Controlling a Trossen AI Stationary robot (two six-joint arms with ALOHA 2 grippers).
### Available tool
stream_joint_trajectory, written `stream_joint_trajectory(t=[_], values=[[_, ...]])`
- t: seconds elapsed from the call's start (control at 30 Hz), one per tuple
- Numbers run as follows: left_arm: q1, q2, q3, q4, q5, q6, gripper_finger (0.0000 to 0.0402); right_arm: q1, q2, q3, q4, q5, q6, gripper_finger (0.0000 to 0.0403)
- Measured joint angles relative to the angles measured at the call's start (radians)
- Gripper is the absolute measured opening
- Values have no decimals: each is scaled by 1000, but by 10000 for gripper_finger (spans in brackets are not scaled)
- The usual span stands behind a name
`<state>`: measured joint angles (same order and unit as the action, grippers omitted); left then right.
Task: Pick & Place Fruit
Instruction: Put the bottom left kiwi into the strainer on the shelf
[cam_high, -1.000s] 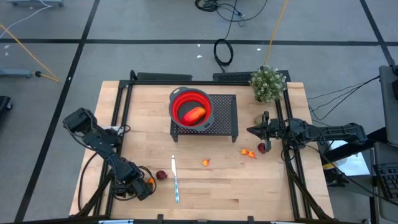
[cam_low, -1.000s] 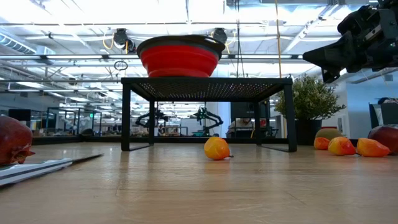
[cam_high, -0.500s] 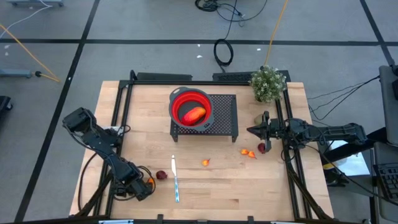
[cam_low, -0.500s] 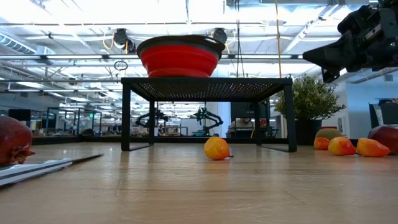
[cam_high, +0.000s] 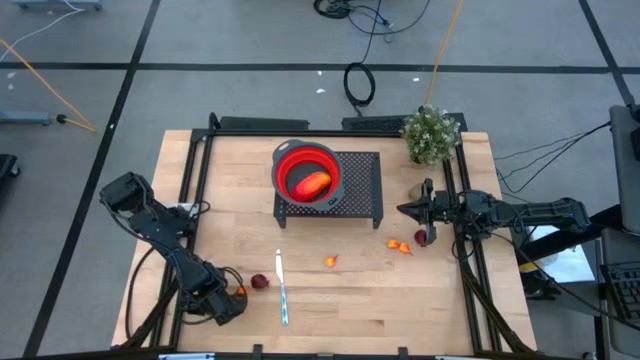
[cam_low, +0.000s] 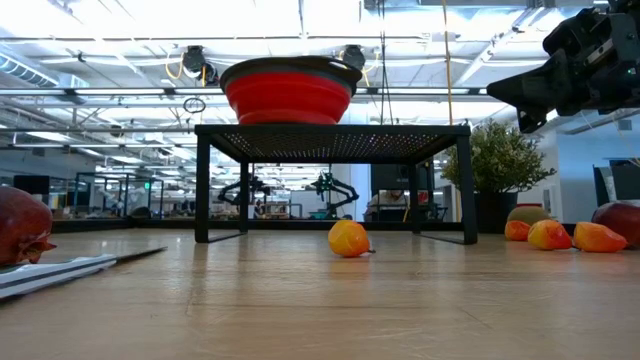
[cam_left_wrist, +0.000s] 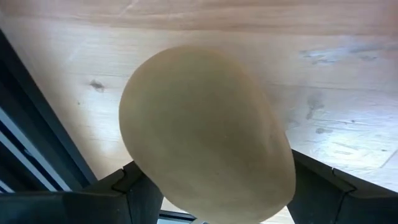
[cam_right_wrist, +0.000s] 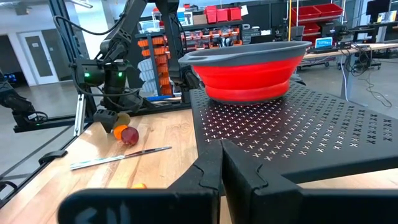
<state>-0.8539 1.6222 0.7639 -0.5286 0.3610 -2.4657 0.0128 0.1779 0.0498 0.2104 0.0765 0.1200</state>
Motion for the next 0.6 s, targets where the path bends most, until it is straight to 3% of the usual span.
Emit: stream_joint_trajectory(t=[0.6], values=[[0,0,1,-17,-9,-2,280,0,0,0,0,0,0,0]])
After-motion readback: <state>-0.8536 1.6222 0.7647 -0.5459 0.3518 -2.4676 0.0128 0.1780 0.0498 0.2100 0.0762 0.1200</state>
